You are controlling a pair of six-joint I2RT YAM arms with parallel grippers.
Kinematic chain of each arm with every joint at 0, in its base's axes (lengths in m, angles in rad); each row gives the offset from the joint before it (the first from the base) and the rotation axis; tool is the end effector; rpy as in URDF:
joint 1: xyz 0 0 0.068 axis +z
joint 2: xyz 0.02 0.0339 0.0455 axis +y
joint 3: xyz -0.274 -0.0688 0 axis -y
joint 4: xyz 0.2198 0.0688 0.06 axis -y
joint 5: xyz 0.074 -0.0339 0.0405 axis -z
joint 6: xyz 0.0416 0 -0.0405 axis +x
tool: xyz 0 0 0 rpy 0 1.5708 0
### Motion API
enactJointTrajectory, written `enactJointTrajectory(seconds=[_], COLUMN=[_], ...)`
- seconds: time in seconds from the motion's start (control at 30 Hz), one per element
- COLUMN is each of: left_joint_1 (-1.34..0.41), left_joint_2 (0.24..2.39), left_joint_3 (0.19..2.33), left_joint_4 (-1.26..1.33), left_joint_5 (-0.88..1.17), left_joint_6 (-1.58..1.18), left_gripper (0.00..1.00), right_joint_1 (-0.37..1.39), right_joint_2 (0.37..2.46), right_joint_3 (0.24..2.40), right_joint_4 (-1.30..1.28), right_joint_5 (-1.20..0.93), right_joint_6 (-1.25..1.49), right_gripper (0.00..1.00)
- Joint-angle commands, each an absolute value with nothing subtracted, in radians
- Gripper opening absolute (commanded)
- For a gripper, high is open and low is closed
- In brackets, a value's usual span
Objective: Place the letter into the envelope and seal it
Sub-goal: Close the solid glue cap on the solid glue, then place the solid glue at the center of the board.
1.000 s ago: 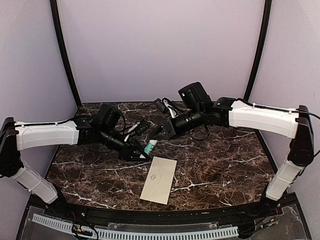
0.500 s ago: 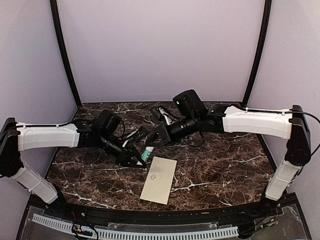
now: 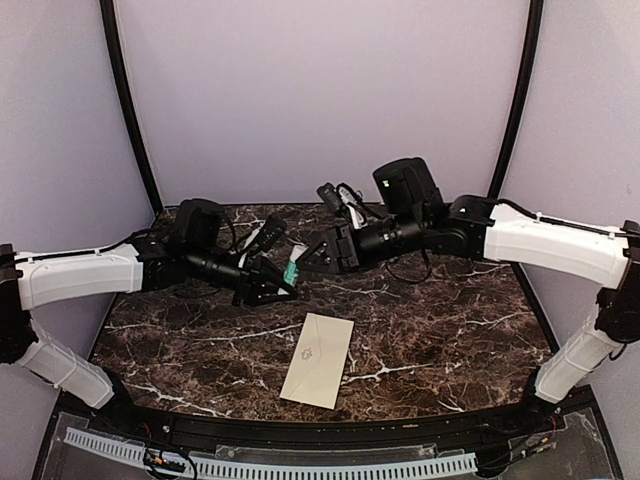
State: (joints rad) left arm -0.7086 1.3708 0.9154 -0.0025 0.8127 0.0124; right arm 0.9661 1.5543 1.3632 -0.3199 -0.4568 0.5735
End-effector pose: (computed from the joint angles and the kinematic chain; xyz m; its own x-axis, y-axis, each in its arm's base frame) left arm 0.1940 -0.2061 0.2939 -0.3239 0.2889 -0.9009 0.9461 0.0946 -0.3099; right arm 0.1781 0.2900 0.3502 -0.7528 -0.2329 -0.6157 -0.6531 0.3810 0.6545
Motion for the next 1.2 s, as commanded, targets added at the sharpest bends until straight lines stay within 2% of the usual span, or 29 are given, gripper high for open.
enactJointTrajectory(seconds=[0.0, 0.13, 0.27, 0.5, 0.73, 0.77, 0.8, 0.83, 0.9, 0.97, 1.03, 1.17], left_joint_1=[-0.704, -0.704, -0.704, -0.704, -0.702, -0.701, -0.701, -0.700, -0.698, -0.695, -0.688, -0.643], left_joint_2=[1.357, 1.359, 1.353, 1.350, 1.372, 1.372, 1.372, 1.370, 1.362, 1.349, 1.329, 1.252], left_joint_3=[0.906, 0.900, 0.896, 0.897, 0.909, 0.910, 0.910, 0.909, 0.904, 0.897, 0.889, 0.883], left_joint_4=[0.111, 0.135, 0.141, 0.137, 0.119, 0.118, 0.118, 0.118, 0.118, 0.120, 0.122, 0.086], left_joint_5=[0.883, 0.903, 0.904, 0.887, 0.837, 0.832, 0.817, 0.808, 0.779, 0.750, 0.719, 0.645], left_joint_6=[-0.049, -0.068, -0.073, -0.075, -0.089, -0.090, -0.094, -0.094, -0.093, -0.088, -0.082, -0.063], left_gripper=[0.00, 0.00, 0.00, 0.00, 0.01, 0.04, 0.14, 0.19, 0.40, 0.52, 0.61, 0.71], right_joint_1=[0.969, 1.006, 1.034, 1.052, 1.055, 1.055, 1.055, 1.055, 1.055, 1.053, 1.046, 0.993], right_joint_2=[1.510, 1.516, 1.563, 1.604, 1.589, 1.586, 1.581, 1.579, 1.574, 1.565, 1.556, 1.517], right_joint_3=[1.277, 1.255, 1.309, 1.372, 1.374, 1.372, 1.369, 1.367, 1.372, 1.382, 1.389, 1.333], right_joint_4=[-0.142, -0.026, -0.040, -0.089, -0.129, -0.130, -0.130, -0.129, -0.137, -0.170, -0.231, -0.302], right_joint_5=[-0.409, -0.335, -0.262, -0.244, -0.232, -0.226, -0.219, -0.214, -0.196, -0.142, -0.048, 0.158], right_joint_6=[0.640, 0.684, 0.666, 0.623, 0.597, 0.596, 0.595, 0.594, 0.578, 0.546, 0.511, 0.450], right_gripper=[0.62, 0.61, 0.57, 0.33, 0.16, 0.12, 0.09, 0.06, 0.04, 0.03, 0.01, 0.00])
